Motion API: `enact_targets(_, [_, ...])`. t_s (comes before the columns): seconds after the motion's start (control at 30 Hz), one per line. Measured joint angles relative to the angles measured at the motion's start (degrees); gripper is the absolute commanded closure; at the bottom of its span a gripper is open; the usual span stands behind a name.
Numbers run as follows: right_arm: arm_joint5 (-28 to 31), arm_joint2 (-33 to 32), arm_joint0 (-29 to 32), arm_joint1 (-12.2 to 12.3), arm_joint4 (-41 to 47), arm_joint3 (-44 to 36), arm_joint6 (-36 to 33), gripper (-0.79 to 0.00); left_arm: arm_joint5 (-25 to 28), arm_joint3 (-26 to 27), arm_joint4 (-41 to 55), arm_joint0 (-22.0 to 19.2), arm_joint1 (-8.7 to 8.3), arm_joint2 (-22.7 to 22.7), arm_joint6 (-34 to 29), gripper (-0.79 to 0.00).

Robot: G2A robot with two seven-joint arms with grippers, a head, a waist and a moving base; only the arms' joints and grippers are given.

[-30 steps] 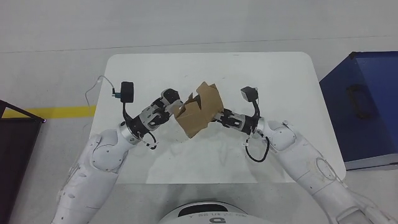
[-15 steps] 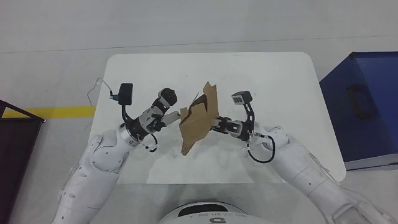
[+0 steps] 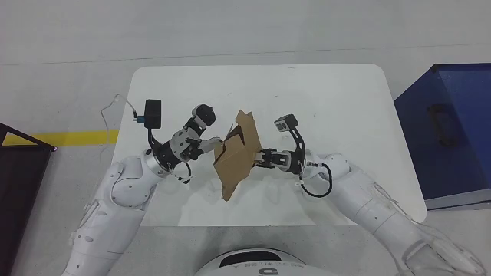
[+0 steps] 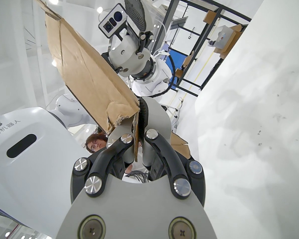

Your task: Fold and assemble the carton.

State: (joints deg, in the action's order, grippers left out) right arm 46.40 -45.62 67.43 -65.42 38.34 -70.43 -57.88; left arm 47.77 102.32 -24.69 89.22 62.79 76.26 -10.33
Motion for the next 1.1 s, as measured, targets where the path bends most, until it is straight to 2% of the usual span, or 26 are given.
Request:
enact_targets(0.17, [-0.42, 0.01, -0.37, -0.17, -1.24, 0.83, -0.42, 0.0, 2.12, -0.17, -3.06, -0.23, 0.0, 0.19, 0.88, -0.785])
enact_targets(0.4, [-1.02, 0.22, -0.78, -0.54, -2.28, 0.29, -0.97, 0.0, 2.5, 0.36, -11.79, -0.43, 0.14, 0.68, 3.52, -0.785])
enact_targets(0.43, [-1.1, 0.23, -0.82, -0.58, -2.37, 0.07, -1.1, 0.0, 1.99, 0.44, -13.48, -0.36, 0.2, 0.67, 4.18, -0.751])
enact_targets(0.53, [-1.15, 0.21, -0.79, -0.58, -2.93, -0.63, -1.16, 0.0, 0.73, 0.28, -16.06, -0.14, 0.37, 0.35, 6.05, -0.733])
enact_targets(0.67, [-0.74, 0.05, -0.41, -0.46, -3.37, -1.56, -0.74, 0.0, 0.13, -0.18, -16.73, -0.13, 0.46, 0.2, 7.53, -0.702])
enact_targets(1.1, [1.58, -0.21, 0.13, -0.09, -7.44, -1.72, 1.58, 0.0, -1.22, -0.19, -20.38, 0.01, 0.55, -0.46, 8.99, -0.671])
